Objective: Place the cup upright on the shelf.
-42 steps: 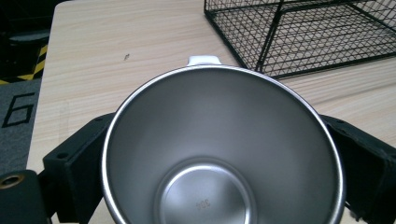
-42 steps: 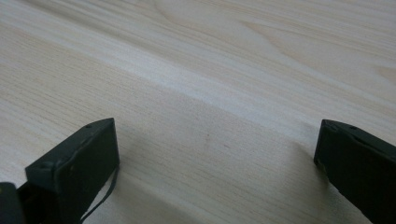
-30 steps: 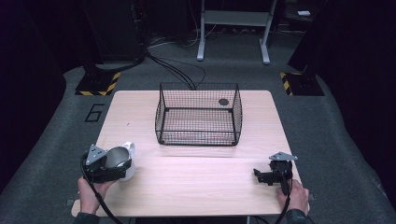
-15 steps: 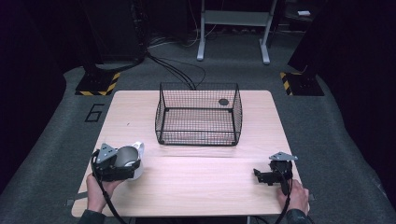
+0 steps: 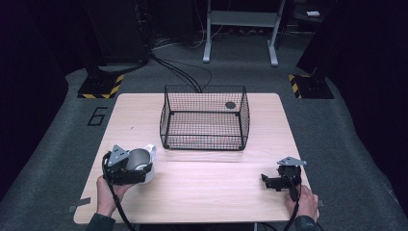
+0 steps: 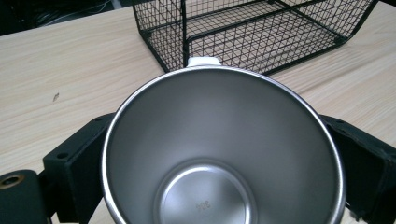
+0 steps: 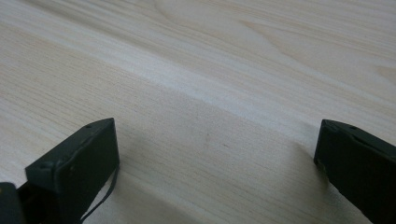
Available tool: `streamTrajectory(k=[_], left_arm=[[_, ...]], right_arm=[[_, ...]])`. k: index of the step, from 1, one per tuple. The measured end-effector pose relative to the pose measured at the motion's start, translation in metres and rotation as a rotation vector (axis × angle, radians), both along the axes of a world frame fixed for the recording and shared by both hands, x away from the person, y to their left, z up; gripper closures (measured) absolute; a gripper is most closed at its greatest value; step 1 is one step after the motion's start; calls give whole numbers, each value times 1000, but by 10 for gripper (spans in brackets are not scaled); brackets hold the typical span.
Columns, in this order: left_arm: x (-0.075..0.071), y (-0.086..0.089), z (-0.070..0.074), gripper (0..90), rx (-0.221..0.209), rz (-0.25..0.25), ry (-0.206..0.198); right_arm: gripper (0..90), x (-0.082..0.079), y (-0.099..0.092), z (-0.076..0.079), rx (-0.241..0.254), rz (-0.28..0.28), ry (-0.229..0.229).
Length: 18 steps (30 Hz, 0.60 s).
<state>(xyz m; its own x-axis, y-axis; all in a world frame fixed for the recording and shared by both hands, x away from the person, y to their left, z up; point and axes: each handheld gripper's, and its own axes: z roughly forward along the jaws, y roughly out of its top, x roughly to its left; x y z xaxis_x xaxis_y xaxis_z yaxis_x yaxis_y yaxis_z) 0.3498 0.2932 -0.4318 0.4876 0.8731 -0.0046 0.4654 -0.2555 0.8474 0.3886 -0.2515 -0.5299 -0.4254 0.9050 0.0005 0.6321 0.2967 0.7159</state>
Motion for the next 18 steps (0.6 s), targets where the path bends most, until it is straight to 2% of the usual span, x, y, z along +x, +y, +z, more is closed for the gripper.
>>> streamTrajectory(k=[18], left_arm=[[8,-23,7,59,5,-60,-17]], right_arm=[[0,0,0,0,-1,2,-1]])
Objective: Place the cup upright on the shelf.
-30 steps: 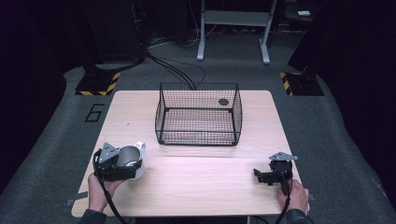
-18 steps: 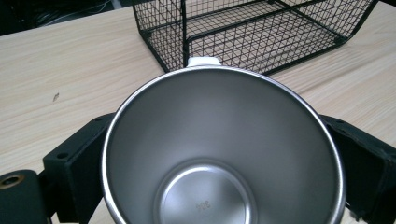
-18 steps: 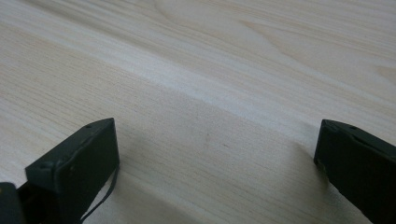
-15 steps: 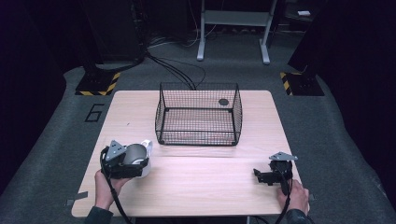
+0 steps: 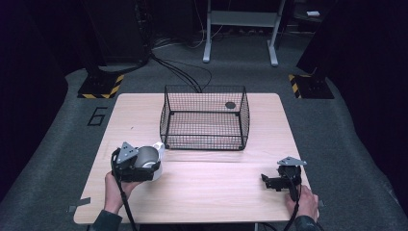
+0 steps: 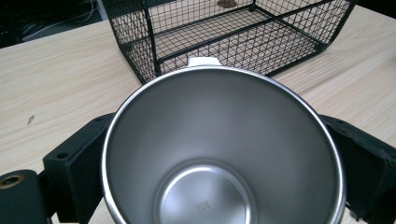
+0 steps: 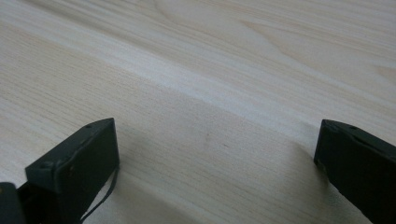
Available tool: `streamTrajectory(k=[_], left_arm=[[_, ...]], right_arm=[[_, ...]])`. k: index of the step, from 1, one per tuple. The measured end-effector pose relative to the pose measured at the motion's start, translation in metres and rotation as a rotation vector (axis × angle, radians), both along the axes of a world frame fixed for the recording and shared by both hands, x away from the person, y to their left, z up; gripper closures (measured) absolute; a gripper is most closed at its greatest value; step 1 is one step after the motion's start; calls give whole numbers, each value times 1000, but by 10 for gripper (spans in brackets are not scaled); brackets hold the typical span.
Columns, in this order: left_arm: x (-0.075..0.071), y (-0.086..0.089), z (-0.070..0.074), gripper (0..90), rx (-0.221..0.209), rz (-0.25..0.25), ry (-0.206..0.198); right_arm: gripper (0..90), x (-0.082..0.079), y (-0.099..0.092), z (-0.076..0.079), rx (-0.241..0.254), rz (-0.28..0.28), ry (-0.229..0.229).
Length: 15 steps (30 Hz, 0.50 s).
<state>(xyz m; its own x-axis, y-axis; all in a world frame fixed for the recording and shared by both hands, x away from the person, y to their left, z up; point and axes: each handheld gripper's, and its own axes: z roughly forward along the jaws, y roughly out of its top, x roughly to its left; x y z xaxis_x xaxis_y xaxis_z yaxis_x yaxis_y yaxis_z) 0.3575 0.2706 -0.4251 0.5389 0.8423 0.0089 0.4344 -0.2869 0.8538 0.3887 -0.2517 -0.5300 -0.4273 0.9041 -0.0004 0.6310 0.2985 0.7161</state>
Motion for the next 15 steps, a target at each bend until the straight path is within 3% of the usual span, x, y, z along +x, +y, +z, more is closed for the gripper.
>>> streamTrajectory(k=[15], left_arm=[[6,-15,12,59,30,-65,-17]], right_arm=[[0,0,0,0,0,-1,1]])
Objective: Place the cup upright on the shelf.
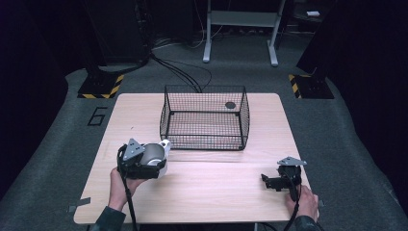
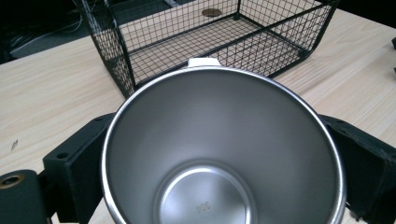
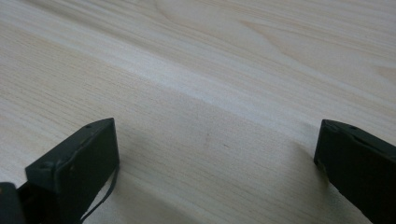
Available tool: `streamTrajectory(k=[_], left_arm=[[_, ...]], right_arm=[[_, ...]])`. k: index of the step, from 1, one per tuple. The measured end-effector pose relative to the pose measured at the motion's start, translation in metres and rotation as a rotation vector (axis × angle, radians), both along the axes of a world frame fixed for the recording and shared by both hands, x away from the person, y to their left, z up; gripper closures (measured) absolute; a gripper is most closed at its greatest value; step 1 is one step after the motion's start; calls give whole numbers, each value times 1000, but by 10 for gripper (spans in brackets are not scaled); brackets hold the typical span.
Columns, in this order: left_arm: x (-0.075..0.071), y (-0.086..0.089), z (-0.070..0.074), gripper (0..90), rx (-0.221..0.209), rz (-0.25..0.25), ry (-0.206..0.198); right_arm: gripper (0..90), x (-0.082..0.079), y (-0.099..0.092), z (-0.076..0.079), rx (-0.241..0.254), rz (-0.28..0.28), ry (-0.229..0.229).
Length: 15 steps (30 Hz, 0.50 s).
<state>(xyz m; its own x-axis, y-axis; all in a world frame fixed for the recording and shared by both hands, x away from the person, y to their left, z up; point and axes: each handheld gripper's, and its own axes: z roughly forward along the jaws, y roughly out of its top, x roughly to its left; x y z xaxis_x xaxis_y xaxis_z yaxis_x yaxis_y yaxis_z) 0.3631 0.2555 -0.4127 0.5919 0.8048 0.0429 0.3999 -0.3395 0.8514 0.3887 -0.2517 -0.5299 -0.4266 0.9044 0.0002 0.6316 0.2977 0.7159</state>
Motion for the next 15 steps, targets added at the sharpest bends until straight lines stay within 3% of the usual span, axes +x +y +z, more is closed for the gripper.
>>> streamTrajectory(k=[15], left_arm=[[10,-20,21,59,5,-63,-32]], right_arm=[[0,0,0,0,0,0,0]])
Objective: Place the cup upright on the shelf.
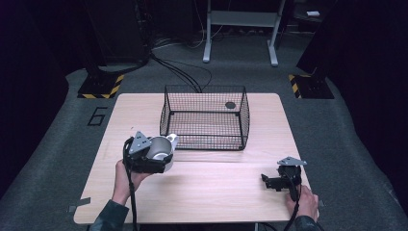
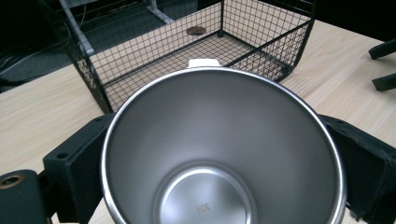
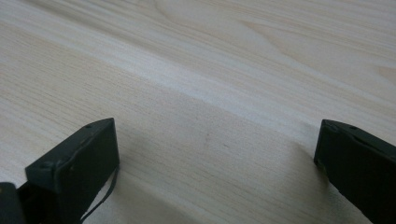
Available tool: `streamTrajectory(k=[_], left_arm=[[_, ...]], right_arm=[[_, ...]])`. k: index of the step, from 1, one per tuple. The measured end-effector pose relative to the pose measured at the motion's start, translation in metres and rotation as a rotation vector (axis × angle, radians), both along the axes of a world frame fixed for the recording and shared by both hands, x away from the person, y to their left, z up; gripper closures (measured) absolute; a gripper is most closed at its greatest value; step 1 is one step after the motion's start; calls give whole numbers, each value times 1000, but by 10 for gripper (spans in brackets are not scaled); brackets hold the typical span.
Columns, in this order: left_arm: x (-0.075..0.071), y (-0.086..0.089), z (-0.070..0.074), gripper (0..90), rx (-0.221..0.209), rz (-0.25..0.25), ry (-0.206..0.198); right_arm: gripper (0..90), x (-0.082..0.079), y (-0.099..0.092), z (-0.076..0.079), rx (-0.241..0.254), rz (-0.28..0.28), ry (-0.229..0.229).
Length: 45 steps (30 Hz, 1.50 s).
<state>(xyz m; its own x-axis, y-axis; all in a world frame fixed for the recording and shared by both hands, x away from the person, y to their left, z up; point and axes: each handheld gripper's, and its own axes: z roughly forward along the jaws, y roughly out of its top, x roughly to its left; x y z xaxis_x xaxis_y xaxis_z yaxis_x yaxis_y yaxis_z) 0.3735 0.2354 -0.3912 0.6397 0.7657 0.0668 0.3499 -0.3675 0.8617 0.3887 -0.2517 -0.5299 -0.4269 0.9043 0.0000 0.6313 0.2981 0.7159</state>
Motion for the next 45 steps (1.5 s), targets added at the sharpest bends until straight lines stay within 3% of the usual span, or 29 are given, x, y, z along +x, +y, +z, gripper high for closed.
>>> streamTrajectory(k=[22,45], left_arm=[[27,-30,31,59,11,-86,-19],[60,-57,62,59,17,-137,-35]], right_arm=[[0,0,0,0,0,0,0],[0,0,0,0,0,0,0]])
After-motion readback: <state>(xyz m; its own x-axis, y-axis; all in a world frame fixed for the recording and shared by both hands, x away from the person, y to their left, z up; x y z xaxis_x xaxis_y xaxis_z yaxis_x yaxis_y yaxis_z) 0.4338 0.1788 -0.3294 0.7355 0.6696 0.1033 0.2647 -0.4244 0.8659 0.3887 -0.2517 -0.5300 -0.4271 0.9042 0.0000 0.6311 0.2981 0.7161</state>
